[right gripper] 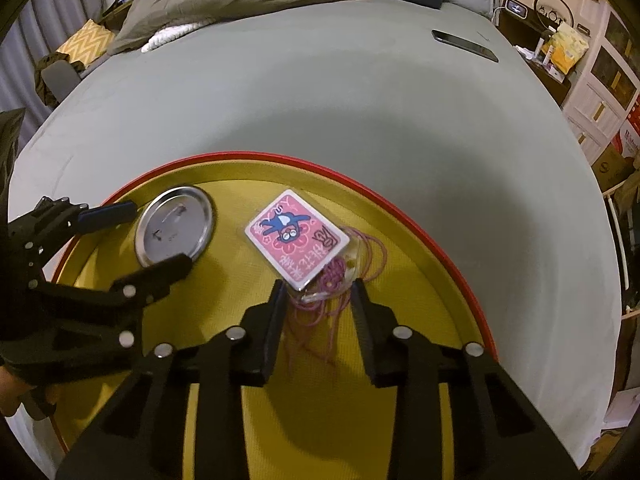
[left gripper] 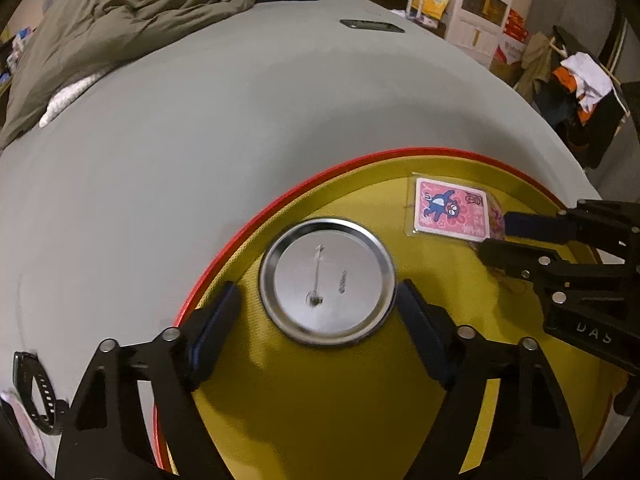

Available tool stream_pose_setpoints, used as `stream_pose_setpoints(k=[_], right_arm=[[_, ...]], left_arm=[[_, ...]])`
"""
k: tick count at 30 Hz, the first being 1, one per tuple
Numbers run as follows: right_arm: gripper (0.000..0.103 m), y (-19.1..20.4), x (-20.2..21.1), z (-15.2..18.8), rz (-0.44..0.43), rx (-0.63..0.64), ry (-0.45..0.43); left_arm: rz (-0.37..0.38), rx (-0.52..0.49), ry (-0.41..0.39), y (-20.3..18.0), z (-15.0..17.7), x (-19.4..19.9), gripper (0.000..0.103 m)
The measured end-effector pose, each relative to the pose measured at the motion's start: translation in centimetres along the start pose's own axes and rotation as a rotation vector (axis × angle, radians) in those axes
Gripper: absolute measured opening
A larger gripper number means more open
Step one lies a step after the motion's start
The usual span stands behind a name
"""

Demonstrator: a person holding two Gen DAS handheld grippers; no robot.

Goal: Organize jewelry
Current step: 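Grasp the pink card badge with the right tool while the left tool grasps the silver lid, then lift the pink badge and silver lid out of the tray toward the bed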

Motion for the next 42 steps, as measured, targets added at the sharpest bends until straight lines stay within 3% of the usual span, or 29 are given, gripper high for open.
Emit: stream_pose_setpoints(k=[2,7,10,26,42], right_arm=[[0.018,0.1,0.1,0.1,-0.004,-0.004,-0.001],[0.018,0.2,0.2,0.1,-0.009,-0.005,0.002],[0.005,0.3,0.2,0.2,-0.012,0.000,-0.001],[0.004,-0.2,1.8,-0.6,-0.013,-0.012,-0.054],[0.004,0.4,6.3,-2.3,-0.009,-0.032,-0.148]], left_arm=[[-0.004,-0.015,-0.004,-0.3,0.0,0.0,0.071],[0.001,-0.046,0.003,-0.8,-0.2,-0.1,0.072],[0.004,-0.050,0.000,-0.9,-0.2,-0.1,0.072],[0.035,-0.028,-0.037,-1.2,-0.7,1.5,0.070],[0.055,-0.027,-0.121,-1.9,-1.6,7.0,0.070]])
Point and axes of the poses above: each gripper's, at about its wrist camera, not at the fingertips, and x roughly against the way its jaws point, y to its left, z to its underside, the point moved 8 cm from there along -x, roughly the way its jaws point, and after that the axes turned 8 degrees about x, right-handed, at the moved point
